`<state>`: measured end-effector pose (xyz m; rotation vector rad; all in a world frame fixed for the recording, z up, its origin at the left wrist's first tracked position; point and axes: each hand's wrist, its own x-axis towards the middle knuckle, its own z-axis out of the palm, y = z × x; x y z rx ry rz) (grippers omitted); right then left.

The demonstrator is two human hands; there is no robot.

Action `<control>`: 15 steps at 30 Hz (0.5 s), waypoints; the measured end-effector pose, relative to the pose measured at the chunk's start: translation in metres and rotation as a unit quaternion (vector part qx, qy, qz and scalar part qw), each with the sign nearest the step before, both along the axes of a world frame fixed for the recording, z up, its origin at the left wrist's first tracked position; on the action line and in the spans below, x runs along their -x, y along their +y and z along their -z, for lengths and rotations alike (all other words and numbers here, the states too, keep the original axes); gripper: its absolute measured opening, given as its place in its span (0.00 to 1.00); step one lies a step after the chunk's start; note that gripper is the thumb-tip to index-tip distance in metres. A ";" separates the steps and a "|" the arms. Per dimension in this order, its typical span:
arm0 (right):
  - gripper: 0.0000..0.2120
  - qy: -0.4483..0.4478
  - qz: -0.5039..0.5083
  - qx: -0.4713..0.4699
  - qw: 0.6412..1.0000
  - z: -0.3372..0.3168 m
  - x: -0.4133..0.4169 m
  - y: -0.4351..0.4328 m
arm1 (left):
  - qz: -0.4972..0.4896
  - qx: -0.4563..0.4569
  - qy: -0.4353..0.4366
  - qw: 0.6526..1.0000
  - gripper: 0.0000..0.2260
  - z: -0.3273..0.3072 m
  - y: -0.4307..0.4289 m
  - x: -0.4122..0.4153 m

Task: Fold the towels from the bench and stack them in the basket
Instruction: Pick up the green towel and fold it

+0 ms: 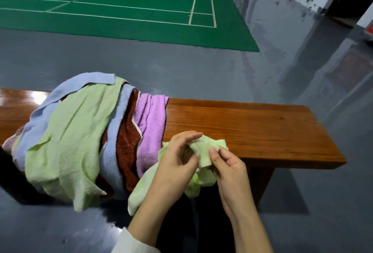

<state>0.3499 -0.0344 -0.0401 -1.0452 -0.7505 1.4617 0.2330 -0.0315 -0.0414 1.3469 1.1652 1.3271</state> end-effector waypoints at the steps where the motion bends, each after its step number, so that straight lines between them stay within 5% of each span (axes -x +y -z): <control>1: 0.10 0.004 0.000 0.003 1.000 -0.001 -0.001 -0.001 | -0.007 -0.029 0.060 0.998 0.18 0.002 0.001 0.000; 5: 0.10 0.015 -0.007 0.008 1.000 -0.005 -0.001 -0.003 | -0.013 -0.051 0.125 0.991 0.14 0.002 0.000 0.002; 10: 0.10 0.012 0.004 0.016 1.000 -0.007 -0.005 -0.004 | 0.092 0.081 -0.159 0.980 0.23 -0.004 -0.004 0.009; 15: 0.10 0.030 -0.004 0.028 0.999 -0.008 -0.006 -0.005 | 0.010 -0.054 0.091 0.994 0.08 -0.007 -0.004 0.004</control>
